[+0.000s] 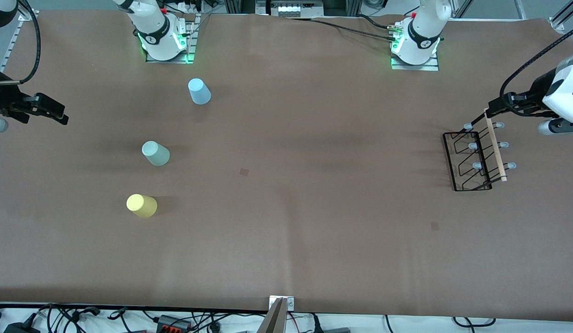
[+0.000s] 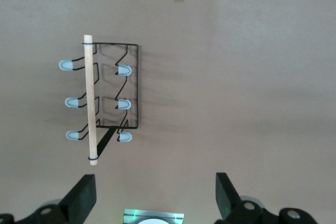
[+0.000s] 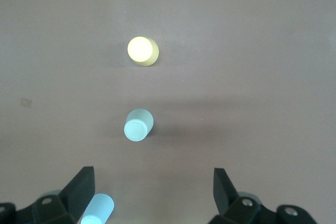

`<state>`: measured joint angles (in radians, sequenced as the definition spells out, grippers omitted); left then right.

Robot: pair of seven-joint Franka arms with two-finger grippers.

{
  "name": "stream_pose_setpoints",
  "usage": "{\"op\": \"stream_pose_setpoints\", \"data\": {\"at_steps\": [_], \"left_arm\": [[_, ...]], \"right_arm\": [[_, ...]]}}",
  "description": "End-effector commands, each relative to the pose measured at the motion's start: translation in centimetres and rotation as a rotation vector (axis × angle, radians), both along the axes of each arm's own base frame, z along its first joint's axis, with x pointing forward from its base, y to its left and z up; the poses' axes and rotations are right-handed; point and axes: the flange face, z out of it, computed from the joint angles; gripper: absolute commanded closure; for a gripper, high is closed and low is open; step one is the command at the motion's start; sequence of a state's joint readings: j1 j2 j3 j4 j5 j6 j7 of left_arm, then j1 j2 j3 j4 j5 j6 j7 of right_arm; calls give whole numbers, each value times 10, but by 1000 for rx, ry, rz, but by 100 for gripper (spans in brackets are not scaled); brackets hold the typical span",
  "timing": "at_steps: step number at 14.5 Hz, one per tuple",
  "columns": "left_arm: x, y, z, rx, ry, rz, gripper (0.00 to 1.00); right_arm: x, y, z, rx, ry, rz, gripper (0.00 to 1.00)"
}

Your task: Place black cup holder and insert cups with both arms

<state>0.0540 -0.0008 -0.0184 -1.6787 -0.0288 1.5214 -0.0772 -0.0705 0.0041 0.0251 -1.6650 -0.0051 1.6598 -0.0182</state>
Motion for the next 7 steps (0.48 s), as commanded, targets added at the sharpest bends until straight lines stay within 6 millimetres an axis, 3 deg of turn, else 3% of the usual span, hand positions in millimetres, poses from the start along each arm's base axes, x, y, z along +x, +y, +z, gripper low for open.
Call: {"op": "stream_pose_setpoints", "data": {"at_steps": [1, 7], "left_arm": [[4, -1, 4, 3, 5, 0, 0], [5, 0, 4, 3, 3, 4, 0]], "right_arm": [[-8, -6, 6, -9, 4, 0, 0], [-7, -8, 9, -11, -4, 2, 0]]}}
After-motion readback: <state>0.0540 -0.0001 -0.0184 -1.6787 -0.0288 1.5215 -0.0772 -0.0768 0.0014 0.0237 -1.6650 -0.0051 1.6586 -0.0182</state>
